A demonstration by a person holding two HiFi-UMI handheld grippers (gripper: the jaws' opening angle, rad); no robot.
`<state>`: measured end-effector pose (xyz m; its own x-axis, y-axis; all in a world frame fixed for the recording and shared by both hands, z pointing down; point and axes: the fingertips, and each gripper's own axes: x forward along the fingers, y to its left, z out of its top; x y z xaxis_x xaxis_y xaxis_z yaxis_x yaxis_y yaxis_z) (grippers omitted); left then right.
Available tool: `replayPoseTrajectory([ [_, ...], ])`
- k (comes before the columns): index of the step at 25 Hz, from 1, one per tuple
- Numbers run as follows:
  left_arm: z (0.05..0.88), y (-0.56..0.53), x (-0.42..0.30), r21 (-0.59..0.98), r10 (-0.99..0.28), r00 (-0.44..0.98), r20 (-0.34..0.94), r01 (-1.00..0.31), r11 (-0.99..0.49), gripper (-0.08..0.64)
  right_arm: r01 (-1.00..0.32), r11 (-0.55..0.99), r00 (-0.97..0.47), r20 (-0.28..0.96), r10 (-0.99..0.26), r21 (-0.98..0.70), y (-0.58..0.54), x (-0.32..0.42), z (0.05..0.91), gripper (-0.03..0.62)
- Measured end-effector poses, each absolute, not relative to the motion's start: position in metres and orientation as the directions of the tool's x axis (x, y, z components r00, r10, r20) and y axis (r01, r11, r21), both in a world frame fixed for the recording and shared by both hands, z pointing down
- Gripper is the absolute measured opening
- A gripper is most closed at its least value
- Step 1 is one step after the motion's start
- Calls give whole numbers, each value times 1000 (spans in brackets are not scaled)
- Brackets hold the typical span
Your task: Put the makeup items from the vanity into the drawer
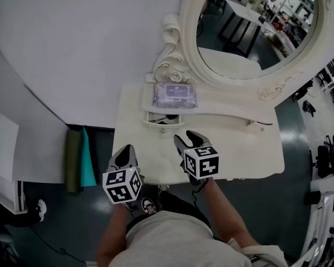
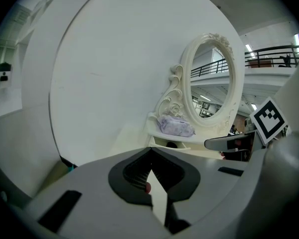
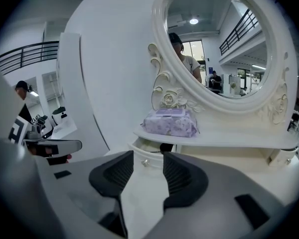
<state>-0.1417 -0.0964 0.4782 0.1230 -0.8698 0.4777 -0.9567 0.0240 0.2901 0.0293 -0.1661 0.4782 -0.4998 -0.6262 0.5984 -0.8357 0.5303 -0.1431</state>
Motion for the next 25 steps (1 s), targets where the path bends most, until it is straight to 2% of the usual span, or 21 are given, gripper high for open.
replayPoseTrajectory([
  [5,474,-76,-141,281,-871,132,473,-960,7,5,-839,521,-501,594,-630,-155,-144,31,477,186],
  [9,473,-58,-142,272,-871,133,473,-962,1,5,-849,507,-488,590,-643,-149,-127,34,478,86],
  [12,474,-45,-144,267,-870,133,474,-964,-2,5,-856,496,-477,591,-650,-144,-115,36,479,51],
  [25,486,-15,-128,305,-856,186,483,-952,-35,5,-882,450,-440,595,-673,-144,-68,61,474,22],
])
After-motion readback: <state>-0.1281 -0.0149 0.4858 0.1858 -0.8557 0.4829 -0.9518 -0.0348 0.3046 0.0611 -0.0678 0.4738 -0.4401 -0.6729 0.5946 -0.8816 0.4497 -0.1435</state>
